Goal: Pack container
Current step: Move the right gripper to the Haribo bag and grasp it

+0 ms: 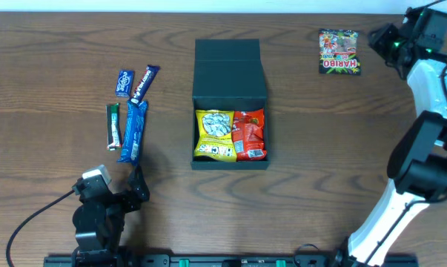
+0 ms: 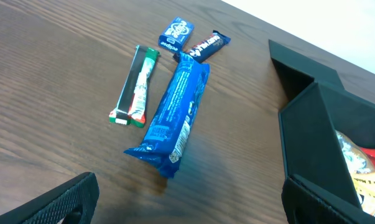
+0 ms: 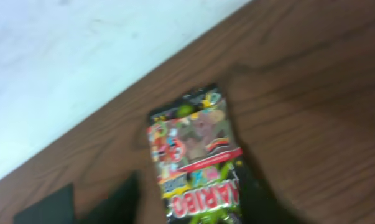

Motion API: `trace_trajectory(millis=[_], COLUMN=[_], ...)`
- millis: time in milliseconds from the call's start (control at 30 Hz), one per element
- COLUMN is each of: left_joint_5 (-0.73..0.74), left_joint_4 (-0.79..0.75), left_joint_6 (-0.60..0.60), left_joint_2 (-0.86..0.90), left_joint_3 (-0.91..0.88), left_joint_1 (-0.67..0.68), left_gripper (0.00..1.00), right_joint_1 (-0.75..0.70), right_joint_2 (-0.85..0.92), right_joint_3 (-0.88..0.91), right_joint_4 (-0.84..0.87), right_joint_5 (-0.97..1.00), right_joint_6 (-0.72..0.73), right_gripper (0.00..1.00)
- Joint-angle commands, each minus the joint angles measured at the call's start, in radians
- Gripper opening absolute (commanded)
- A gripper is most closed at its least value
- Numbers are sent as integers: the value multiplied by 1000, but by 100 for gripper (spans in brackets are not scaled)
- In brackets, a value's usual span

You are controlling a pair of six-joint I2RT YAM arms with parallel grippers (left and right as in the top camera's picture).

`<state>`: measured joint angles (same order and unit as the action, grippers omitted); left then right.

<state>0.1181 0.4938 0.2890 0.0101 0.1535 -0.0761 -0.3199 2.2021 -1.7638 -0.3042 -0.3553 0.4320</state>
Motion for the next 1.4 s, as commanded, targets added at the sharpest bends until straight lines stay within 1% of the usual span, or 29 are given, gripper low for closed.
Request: trace_trajectory(millis=[0, 67, 100, 200, 267, 367, 433, 500, 600, 667, 800, 967, 1133, 1367], left_joint_5=[-23, -25, -24, -26, -42, -51, -51, -51, -51, -50, -51, -51, -51, -50], left_joint_4=[3, 3, 3, 3, 3, 3, 3, 3, 3, 3, 3, 3, 3, 3], left_joint_6=[3, 3, 3, 4, 8, 7, 8, 8, 8, 8, 8, 8, 7, 8], left_joint_2=[-5, -5, -5, -5, -5, -5, -5, -5, -5, -5, -5, -5, -5, -5], left_joint_3=[-15, -15, -15, -15, -15, -15, -15, -15, -15, -15, -15, -15, -15, -15], left_joint_1=[-3, -3, -3, -3, -3, -3, -3, -3, -3, -3, -3, -3, -3, -3], left_gripper=[95, 95, 95, 95, 95, 95, 95, 95, 95, 95, 95, 95, 95, 95], right_joint_1=[7, 8, 10, 21, 31, 45, 60, 77, 79, 78, 79, 79, 77, 86], right_joint_2=[52, 76, 89, 126, 164, 233, 291, 372, 424, 435, 443, 454, 462, 484], right_joint_3=[4, 4, 4, -2, -61, -217, -359, -549, -655, -663, -663, -661, -661, -661], right_joint_4=[19, 32, 35, 66, 21, -88, -191, -339, -419, -434, -460, -505, -532, -565], right_joint_5=[34, 34, 34, 26, 39, 58, 89, 160, 172, 172, 172, 172, 176, 176], right_joint_6=[-16, -43, -49, -81, -104, -160, -204, -252, -258, -257, -280, -326, -360, -378], right_gripper=[90, 98, 99, 99, 99, 99, 99, 99, 99, 99, 93, 93, 88, 84])
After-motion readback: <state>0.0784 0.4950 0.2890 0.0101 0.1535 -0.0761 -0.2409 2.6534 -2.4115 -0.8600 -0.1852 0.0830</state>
